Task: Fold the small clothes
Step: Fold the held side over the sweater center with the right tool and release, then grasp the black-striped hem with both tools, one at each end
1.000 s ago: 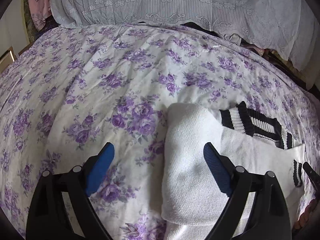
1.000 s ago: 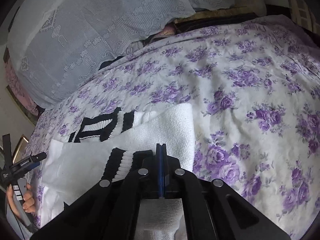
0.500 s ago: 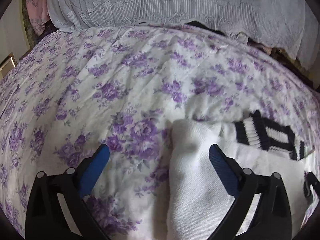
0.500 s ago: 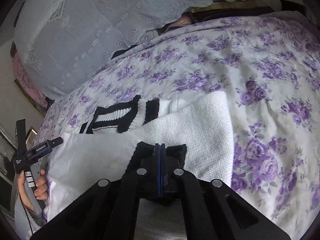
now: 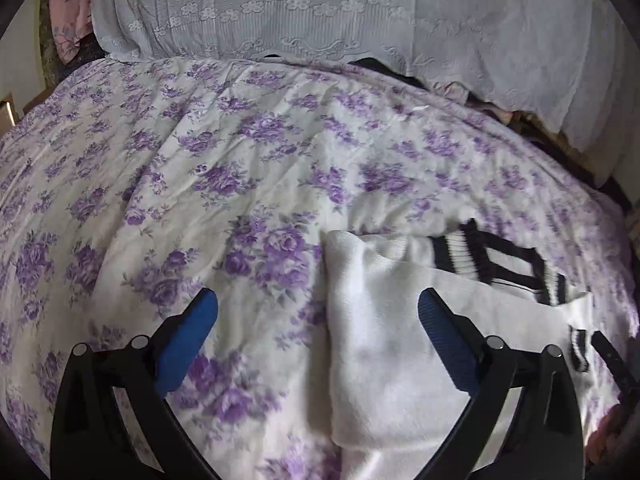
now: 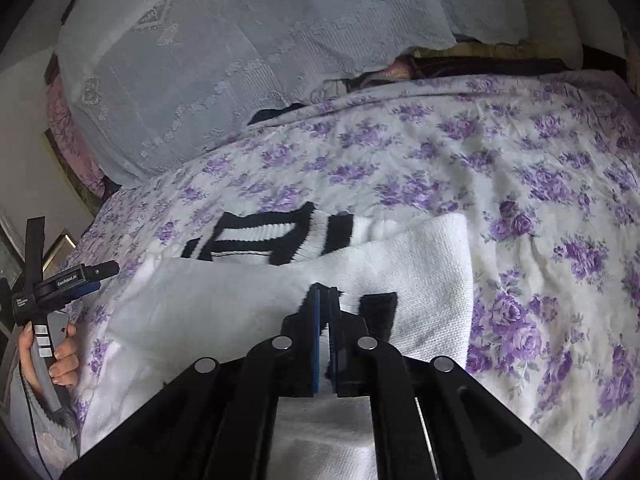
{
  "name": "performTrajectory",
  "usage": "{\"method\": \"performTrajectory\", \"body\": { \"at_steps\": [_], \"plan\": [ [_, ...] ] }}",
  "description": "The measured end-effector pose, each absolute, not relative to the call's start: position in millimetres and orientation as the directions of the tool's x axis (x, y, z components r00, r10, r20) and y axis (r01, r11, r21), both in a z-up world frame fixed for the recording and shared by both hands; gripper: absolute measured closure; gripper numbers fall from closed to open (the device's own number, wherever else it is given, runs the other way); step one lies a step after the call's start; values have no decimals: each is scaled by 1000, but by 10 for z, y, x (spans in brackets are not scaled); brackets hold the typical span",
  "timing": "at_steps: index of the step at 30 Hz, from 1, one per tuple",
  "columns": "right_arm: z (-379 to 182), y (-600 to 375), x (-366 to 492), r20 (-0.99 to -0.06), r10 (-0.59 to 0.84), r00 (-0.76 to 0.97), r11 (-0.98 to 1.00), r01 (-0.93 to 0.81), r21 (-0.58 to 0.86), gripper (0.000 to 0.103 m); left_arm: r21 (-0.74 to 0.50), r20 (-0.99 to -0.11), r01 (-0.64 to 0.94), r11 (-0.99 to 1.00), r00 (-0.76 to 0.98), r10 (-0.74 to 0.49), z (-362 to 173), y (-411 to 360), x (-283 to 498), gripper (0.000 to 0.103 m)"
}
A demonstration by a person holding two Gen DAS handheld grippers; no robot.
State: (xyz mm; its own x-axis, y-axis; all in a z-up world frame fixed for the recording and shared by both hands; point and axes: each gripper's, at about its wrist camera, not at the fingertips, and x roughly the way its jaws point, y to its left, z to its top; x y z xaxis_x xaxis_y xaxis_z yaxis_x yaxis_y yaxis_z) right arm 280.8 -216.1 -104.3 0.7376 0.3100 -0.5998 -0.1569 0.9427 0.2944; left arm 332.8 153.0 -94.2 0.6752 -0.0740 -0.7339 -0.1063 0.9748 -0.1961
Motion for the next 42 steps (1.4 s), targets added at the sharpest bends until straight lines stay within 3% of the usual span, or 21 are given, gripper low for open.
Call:
{"method": "performTrajectory", "body": {
  "at_steps": [3,5,8,12,14,15,16,18,21,27,30,37,42],
  "plan": [
    [-1127,-2025,2801,-643,314,699,948,-189,257,93,-237,-770,-3,972,610,-186,-1131,1325,3236,5],
    [-1328,-1983,2913,-703,306,642,952,-183,247,91,-116,-834,0,993,544,-97,-1416,1094,3313,4],
    [-1347,-2068,2941,-689,350,635,934,-181,308,92,12,-806,15,1000,592,1,-1418,905,3298,4],
    [-1252,-2207,2772,-651,369,664,919,-157,361,91,-125,-796,-15,992,598,-92,-1364,1090,3147,5],
    [-1188,-2338,2524,-615,389,686,904,-155,399,84,-193,-784,22,981,597,-167,-1339,1119,2922,5],
    [-1195,-2388,2391,-609,391,690,902,-153,404,75,-202,-787,48,978,586,-192,-1352,1084,2786,5],
    [-1251,-2422,2262,-618,384,686,905,-146,400,68,-191,-798,73,979,569,-199,-1387,1019,2674,5],
    [-1471,-2408,2113,-675,386,629,909,-135,394,64,-123,-826,105,987,541,-160,-1503,862,2492,5],
    [-1452,-2398,1943,-670,378,639,915,-148,375,63,-47,-823,132,990,557,-114,-1510,733,2272,5],
    [-1512,-2625,1454,-621,433,653,873,-132,470,62,-248,-725,101,964,641,-254,-1329,1112,1590,5],
    [-1551,-2755,1216,-624,447,641,862,-120,493,58,-275,-670,59,960,704,-236,-1250,1321,1210,5],
    [-1534,-2848,483,-650,452,611,883,-200,425,53,-251,-652,61,966,727,-216,-1072,1558,472,5],
    [-1502,-2752,149,-666,491,561,870,-272,412,48,-317,-677,143,938,659,-329,-1197,1520,187,5]
  ]
}}
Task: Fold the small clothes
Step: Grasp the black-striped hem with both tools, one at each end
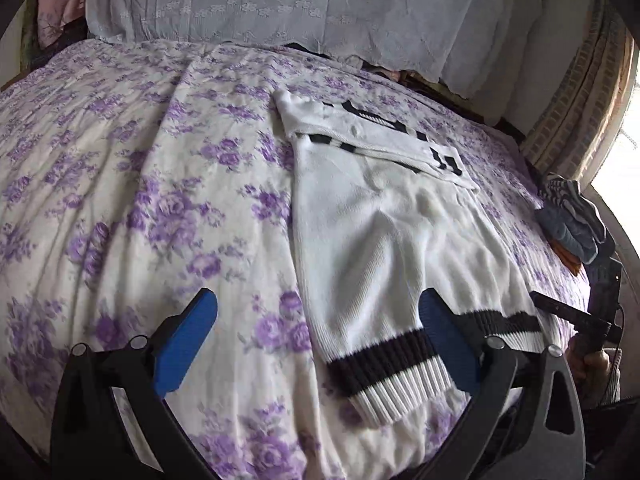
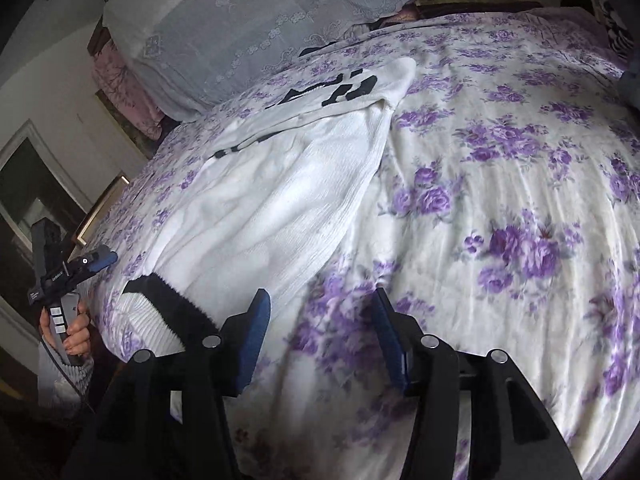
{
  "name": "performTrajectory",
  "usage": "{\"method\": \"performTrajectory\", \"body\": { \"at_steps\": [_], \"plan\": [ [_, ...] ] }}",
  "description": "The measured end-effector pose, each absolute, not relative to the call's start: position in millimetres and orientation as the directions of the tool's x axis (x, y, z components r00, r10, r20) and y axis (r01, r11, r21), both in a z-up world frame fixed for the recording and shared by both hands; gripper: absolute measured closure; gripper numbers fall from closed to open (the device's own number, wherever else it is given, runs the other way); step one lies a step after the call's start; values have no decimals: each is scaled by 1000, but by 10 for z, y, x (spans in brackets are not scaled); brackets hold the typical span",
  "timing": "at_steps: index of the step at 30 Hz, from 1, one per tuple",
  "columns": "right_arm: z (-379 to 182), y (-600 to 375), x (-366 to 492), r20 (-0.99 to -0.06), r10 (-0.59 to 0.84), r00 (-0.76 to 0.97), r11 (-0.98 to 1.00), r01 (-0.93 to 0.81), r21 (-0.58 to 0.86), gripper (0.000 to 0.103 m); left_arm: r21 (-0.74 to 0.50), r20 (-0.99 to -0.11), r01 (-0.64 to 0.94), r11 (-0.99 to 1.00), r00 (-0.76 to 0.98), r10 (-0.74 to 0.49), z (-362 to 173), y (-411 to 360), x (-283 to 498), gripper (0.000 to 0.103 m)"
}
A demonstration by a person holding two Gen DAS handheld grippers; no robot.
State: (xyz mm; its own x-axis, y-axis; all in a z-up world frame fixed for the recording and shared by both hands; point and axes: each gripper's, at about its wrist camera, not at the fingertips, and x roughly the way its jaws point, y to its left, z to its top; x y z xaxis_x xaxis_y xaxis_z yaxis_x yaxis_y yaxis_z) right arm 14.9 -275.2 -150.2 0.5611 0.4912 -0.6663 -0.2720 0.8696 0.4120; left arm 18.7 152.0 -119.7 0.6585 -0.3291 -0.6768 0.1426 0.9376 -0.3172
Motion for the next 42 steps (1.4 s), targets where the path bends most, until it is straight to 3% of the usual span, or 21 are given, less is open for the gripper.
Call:
{"method": "performTrajectory", "body": {
  "at_steps": [4,10,14,21,27,29,30,31,33,36,37,38,40,42],
  "plan": [
    [-1537,-2631,37,-652,570,500,821,-320,472,45,-386,-683,185,904,601,-415,-1393,1401,131,5],
    [-1558,-2523,27,-639,579,506,814,-326,481,41,-501,-639,272,822,524,-563,-1450,1140,223,5],
    [-1541,-2534,46,-637,590,496,806,-327,493,41,-455,-689,256,853,506,-520,-1541,1049,237,5],
    [-1531,-2526,9,-649,606,460,796,-349,495,40,-427,-694,285,858,505,-513,-1538,1123,62,5],
    [-1532,-2361,170,-619,633,465,774,-349,529,41,-429,-679,285,857,524,-515,-1550,924,395,6],
    [-1519,-2321,231,-612,610,502,790,-325,520,56,-410,-690,262,874,537,-485,-1516,859,467,29],
    [-1503,-2336,242,-604,605,518,792,-313,525,72,-389,-705,247,887,540,-460,-1501,845,484,56],
    [-1485,-2361,245,-594,613,522,784,-308,539,80,-371,-718,230,900,543,-435,-1491,856,486,66],
    [-1442,-2411,215,-591,617,520,781,-316,538,80,-379,-719,220,899,541,-436,-1487,920,445,71],
    [-1466,-2375,166,-622,619,479,785,-340,518,72,-410,-720,224,884,516,-464,-1533,967,382,70],
    [-1502,-2361,144,-628,623,467,782,-339,524,63,-422,-718,213,881,515,-469,-1557,983,361,64],
    [-1548,-2321,115,-634,628,451,778,-342,527,61,-449,-707,209,869,511,-488,-1582,1006,337,61],
    [-1565,-2282,57,-632,622,463,783,-358,508,57,-476,-684,234,848,507,-524,-1592,998,285,43],
    [-1567,-2259,94,-625,631,460,776,-355,522,55,-465,-688,248,850,502,-524,-1580,925,313,37]
  ]
}}
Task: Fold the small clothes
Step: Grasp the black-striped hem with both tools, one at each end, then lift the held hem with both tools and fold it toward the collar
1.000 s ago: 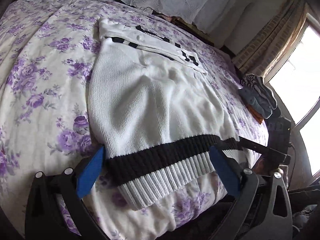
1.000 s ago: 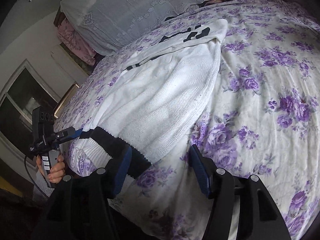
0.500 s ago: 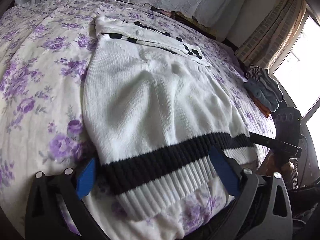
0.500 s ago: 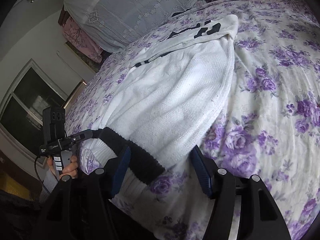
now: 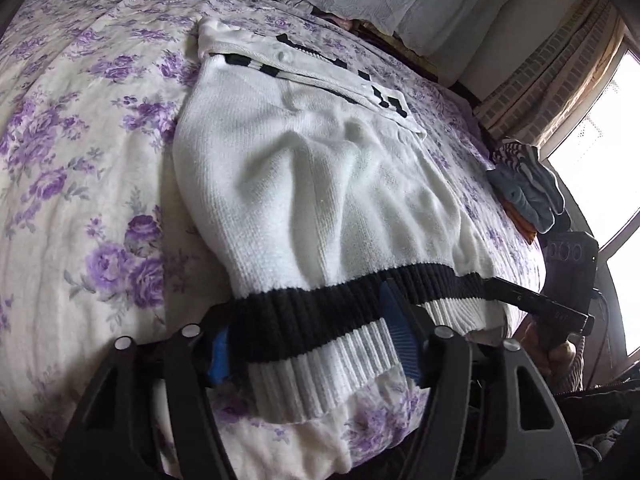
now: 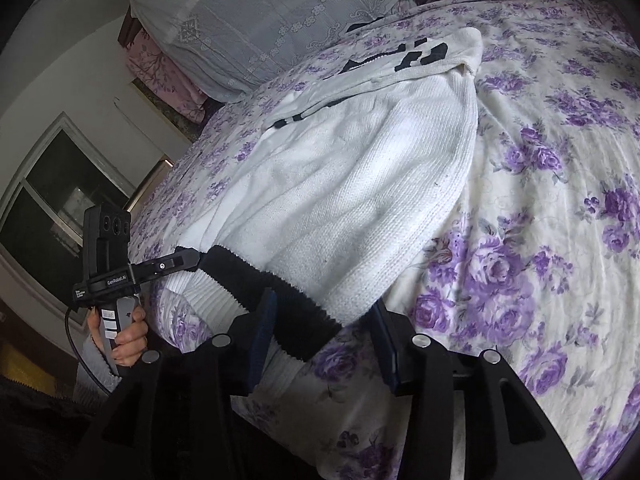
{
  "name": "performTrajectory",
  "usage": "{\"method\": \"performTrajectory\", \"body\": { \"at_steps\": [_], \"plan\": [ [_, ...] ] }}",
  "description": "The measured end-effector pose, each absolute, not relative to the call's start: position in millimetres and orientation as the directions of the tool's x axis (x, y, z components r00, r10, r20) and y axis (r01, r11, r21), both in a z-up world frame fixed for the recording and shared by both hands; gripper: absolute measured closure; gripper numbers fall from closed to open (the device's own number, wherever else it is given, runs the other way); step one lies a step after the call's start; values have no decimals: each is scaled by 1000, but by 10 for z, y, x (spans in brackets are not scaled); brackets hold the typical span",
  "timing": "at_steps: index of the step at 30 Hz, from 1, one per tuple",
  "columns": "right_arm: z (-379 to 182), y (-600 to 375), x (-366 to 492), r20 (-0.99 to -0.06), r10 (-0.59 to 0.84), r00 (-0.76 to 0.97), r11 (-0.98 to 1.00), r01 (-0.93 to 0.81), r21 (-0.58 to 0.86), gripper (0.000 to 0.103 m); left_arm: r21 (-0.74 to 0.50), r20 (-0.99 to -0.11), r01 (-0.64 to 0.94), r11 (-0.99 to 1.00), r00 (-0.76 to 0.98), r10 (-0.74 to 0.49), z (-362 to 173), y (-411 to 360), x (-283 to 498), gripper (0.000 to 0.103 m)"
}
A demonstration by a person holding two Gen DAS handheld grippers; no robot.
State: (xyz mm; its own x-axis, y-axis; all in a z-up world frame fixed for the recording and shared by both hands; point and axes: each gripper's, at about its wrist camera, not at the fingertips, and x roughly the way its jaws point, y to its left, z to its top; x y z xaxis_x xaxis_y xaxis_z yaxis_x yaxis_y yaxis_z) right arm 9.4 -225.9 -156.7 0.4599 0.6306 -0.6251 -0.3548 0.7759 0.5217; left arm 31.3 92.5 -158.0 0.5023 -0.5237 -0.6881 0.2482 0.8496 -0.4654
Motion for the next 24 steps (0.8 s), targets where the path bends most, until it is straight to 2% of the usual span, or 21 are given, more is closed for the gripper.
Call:
{"method": "performTrajectory", "body": {
  "at_steps": [2,3,4,5,7,11,14,18,24],
  "plan": [
    [-1566,-2236,168,-609,636,474,771,-344,536,61,-443,-694,248,862,513,-504,-1569,847,385,38],
    [-1563,-2236,193,-598,632,492,772,-336,539,76,-437,-695,236,868,523,-493,-1564,829,426,48],
    [-1569,-2243,224,-588,634,503,769,-324,551,86,-437,-698,221,872,529,-483,-1555,833,458,71],
    [-1574,-2265,235,-572,644,508,757,-312,575,88,-446,-697,211,870,528,-485,-1543,854,486,83],
    [-1521,-2312,206,-554,642,530,755,-314,575,90,-471,-676,212,857,537,-504,-1497,926,465,85],
    [-1275,-2448,110,-497,648,577,744,-344,572,91,-445,-644,247,861,579,-500,-1292,953,325,85],
    [-1115,-2463,19,-479,643,598,753,-377,539,91,-383,-651,273,882,598,-468,-1164,844,238,85],
    [-1136,-2516,-17,-495,640,588,756,-369,540,91,-351,-663,286,892,597,-453,-1177,759,138,85],
    [-1344,-2633,46,-526,656,542,741,-329,585,91,-408,-677,272,872,551,-488,-1382,878,99,81]
  ]
}}
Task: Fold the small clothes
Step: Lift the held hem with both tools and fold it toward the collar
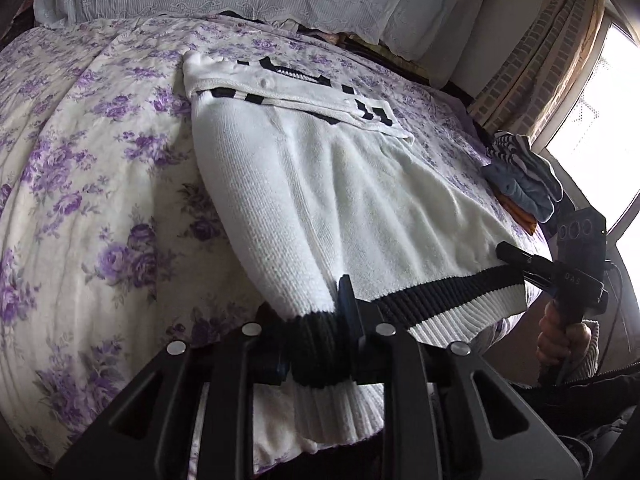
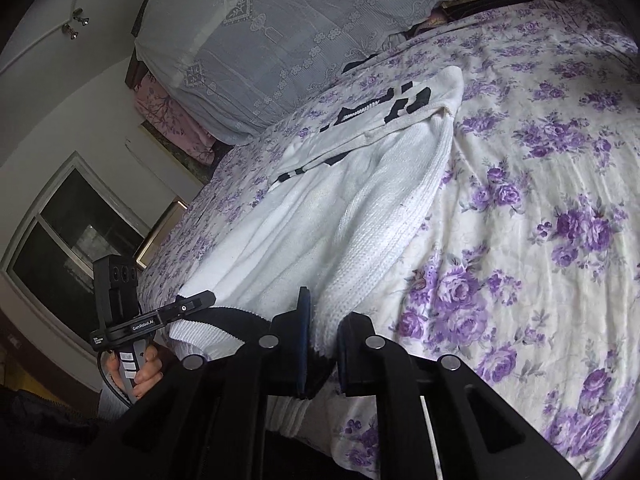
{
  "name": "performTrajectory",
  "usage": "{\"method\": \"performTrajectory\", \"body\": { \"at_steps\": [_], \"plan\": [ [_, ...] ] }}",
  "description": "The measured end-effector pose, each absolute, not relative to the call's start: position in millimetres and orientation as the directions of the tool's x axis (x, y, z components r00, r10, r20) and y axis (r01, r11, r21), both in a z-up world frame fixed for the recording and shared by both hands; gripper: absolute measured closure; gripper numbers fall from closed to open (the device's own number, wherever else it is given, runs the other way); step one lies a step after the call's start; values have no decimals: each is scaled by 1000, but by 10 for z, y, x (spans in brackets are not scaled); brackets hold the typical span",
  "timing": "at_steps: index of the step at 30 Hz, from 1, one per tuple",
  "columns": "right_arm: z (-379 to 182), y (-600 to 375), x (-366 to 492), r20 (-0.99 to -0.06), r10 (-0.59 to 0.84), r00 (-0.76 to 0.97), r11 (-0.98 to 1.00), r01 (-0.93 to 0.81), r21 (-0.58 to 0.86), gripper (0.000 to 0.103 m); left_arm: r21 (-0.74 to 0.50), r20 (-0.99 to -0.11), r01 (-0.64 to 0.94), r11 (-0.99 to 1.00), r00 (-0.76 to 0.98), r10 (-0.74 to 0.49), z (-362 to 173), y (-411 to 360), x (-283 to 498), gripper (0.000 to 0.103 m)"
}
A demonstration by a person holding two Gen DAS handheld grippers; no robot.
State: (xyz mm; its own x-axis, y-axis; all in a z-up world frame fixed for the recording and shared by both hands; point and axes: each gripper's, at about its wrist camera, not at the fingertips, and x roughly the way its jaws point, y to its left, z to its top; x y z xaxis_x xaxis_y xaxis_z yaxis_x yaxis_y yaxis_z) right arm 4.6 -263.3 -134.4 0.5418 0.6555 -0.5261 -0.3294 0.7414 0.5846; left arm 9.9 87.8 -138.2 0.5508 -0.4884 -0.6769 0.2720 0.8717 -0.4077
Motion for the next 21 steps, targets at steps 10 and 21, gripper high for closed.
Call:
{"method": "performTrajectory", "body": {
  "at_steps": [10,21],
  "plan": [
    [-1312,-2607,228,-493,675,549,715,-324,619,91,-410,-662,242,879,584,-470,-1300,1010,340,88],
    [-1007,-2613,890,-424,674,606,695,-325,641,91,-320,-623,246,915,674,-398,-806,944,932,88]
  ]
}}
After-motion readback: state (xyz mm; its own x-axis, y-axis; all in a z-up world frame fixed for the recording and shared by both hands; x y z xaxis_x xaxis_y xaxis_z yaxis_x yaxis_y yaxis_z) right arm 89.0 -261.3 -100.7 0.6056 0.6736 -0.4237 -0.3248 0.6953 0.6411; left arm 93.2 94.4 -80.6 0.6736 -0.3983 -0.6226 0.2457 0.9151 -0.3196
